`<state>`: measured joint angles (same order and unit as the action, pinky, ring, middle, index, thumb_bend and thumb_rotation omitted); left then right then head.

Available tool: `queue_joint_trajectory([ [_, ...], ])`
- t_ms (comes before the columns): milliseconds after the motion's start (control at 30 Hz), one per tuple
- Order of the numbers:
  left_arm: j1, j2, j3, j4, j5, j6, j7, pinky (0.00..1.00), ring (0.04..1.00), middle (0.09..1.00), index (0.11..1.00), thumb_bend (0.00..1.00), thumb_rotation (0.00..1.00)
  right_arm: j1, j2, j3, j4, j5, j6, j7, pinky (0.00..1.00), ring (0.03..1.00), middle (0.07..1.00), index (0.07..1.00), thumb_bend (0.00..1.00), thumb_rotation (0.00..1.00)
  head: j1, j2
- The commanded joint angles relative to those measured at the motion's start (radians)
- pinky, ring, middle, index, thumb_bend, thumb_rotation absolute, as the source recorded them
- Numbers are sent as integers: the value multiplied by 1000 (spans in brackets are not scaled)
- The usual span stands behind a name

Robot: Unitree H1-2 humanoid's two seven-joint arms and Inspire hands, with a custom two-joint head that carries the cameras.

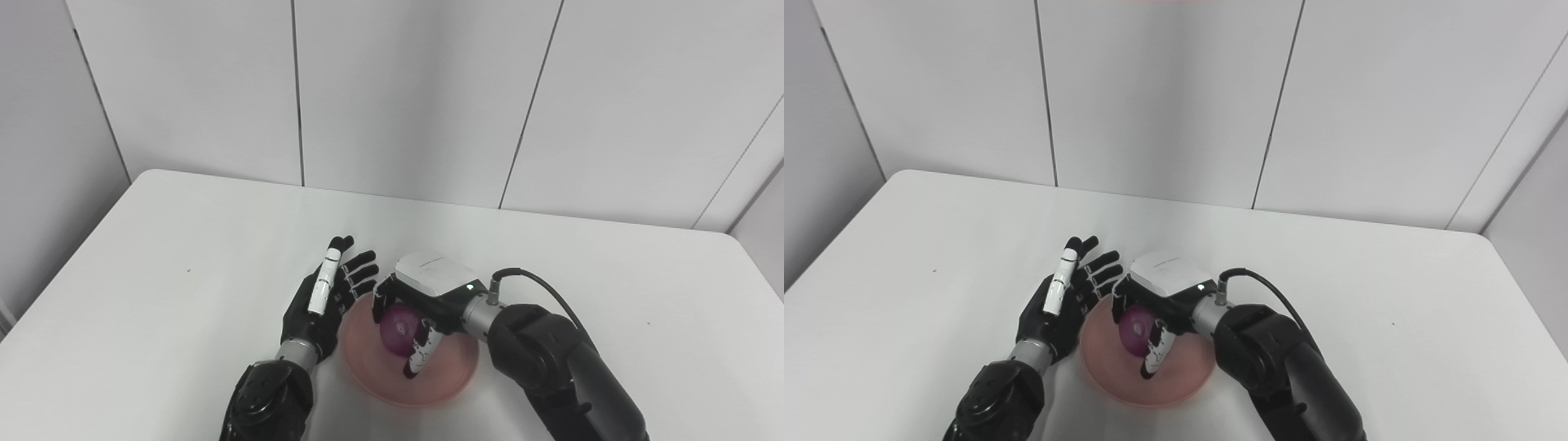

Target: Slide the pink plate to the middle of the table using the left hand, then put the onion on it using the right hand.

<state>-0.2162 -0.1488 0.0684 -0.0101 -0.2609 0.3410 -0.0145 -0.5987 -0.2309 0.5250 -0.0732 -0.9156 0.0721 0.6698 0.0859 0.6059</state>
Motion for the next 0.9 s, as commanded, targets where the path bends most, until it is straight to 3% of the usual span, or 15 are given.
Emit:
queue_joint_trajectory([
  [0,-10,1,-5,-22,-8,9,-4,794,788,788,901,600,808,-45,2,-6,-10,-7,11,0,359,440,512,478,518,0,1,0],
  [233,-11,3,-4,-24,-8,13,-6,807,794,792,903,594,825,-47,-5,-7,-15,-27,11,14,304,409,497,504,517,0,-2,0],
  [467,-14,3,-5,-19,-7,10,-7,802,792,789,905,598,822,-54,-5,-16,-32,-29,27,53,365,433,475,517,524,3,-1,0],
  [500,-14,3,-5,-19,-7,9,-9,803,795,790,909,597,819,-53,-4,-18,-35,-29,28,58,372,460,531,500,524,103,-1,0],
  [533,-15,4,-4,-18,-8,8,-9,802,795,791,910,598,817,-53,-5,-18,-36,-30,27,61,373,466,545,519,610,152,0,-1],
  [567,-16,4,-4,-18,-7,8,-8,800,796,791,907,600,814,-54,-6,-18,-37,-33,26,64,373,470,559,586,847,255,0,-1],
  [700,-18,3,-1,-19,-9,10,-6,790,793,788,899,595,813,-54,-10,-20,-35,-36,17,64,394,494,576,647,980,357,-1,-1],
  [867,-19,4,-1,-20,-9,16,-6,796,799,792,898,602,806,-54,-11,-22,-37,-47,21,71,437,565,655,696,1000,422,-2,-2],
])
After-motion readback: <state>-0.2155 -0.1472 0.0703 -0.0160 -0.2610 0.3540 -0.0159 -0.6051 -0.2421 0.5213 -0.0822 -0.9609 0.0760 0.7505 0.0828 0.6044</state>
